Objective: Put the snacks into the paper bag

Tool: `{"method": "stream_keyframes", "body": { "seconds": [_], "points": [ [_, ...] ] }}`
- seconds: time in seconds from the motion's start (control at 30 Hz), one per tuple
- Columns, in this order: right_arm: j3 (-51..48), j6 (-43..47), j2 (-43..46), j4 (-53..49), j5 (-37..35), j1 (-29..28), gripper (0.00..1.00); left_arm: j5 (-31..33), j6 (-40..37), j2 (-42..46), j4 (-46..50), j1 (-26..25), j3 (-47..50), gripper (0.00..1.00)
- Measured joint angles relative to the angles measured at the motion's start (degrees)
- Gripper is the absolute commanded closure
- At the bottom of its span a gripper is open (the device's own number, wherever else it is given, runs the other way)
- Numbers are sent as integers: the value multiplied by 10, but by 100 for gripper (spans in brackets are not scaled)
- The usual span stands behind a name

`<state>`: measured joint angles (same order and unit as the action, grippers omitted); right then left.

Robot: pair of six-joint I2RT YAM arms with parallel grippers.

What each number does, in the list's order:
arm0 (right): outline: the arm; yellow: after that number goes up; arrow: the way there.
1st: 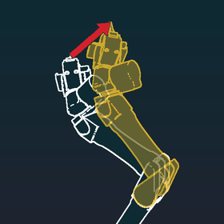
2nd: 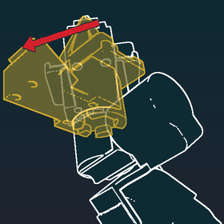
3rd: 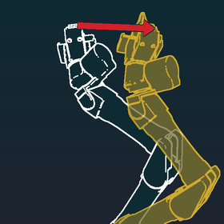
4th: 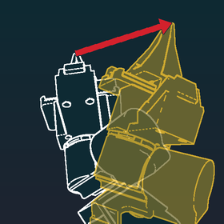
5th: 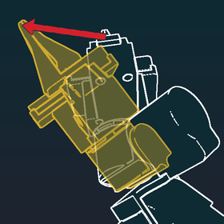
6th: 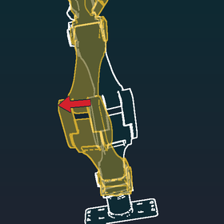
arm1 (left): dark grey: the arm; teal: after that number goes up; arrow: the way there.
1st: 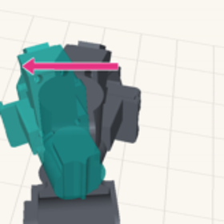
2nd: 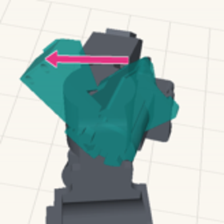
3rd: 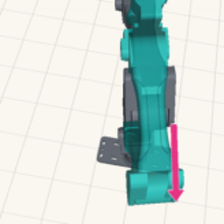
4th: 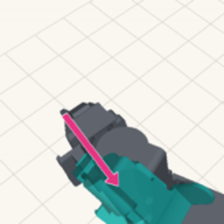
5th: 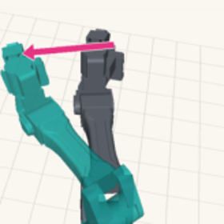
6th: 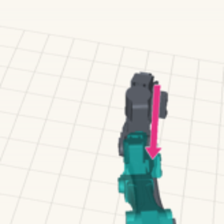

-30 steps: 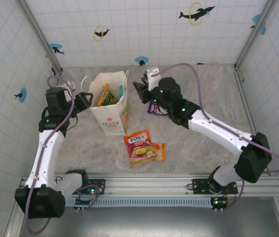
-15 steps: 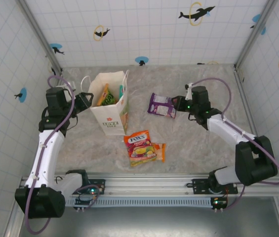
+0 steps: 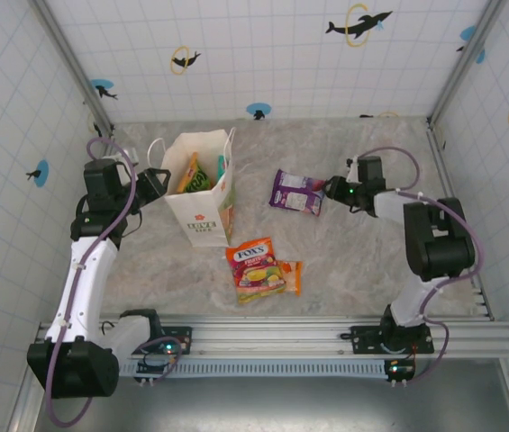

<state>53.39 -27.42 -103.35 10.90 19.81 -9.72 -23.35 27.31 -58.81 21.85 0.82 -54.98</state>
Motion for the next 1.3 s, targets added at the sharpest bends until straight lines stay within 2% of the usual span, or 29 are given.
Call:
{"method": "stream_keyframes", "body": {
  "seconds": [0.33,0.6,0.83,1.13,1.3],
  "points": [
    [76,-1,-102,36,37,19,49,10,0,-1,-4,0,0,54],
    [117,-1,-145,41,74,19,52,18,0,-10,-10,0,2,55],
    [108,4,-147,50,108,19,55,22,-1,-19,-14,0,7,55],
    [37,0,-116,80,140,16,56,22,-1,-28,-19,0,7,56],
    [20,-8,-109,87,146,3,68,22,-1,-28,-21,0,7,55]
  ]
}}
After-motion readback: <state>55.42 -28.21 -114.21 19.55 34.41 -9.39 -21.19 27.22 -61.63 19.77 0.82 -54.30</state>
